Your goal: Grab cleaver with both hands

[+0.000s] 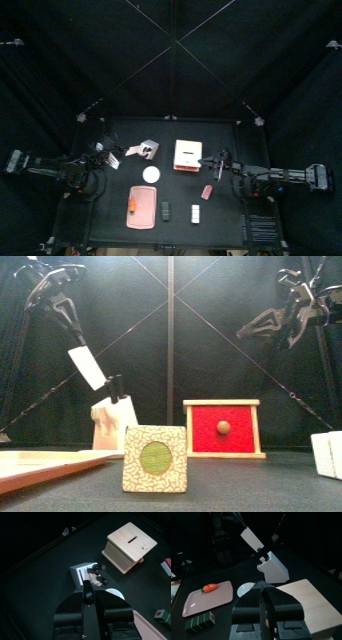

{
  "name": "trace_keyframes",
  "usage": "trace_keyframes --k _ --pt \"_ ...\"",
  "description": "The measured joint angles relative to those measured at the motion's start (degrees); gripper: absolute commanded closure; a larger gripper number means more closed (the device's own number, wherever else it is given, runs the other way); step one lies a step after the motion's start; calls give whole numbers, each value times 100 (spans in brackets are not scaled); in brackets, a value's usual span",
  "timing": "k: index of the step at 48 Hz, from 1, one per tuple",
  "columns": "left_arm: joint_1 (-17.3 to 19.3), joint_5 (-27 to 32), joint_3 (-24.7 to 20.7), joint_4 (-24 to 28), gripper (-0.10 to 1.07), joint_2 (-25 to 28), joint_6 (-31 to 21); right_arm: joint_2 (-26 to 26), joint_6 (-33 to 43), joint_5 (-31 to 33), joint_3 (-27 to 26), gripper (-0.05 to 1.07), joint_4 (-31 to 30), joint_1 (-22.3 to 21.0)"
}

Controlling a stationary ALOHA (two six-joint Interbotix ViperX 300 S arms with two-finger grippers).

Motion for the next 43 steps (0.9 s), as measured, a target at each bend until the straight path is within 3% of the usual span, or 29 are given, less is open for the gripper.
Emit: trace_keyframes --k 10,29,38,43 --pt "-466 -62 -9 0 54 -105 325 0 0 0 0 100 -9 18" --pt "-1046 -606 -26 44 54 -123 334 0 0 0 0 100 -35 35" --pt "-1230 -1687 246 97 54 -132 404 0 0 0 9 100 -26 193" --pt "-1239 -2452 633 185 54 -132 378 18 0 0 0 100 -53 378"
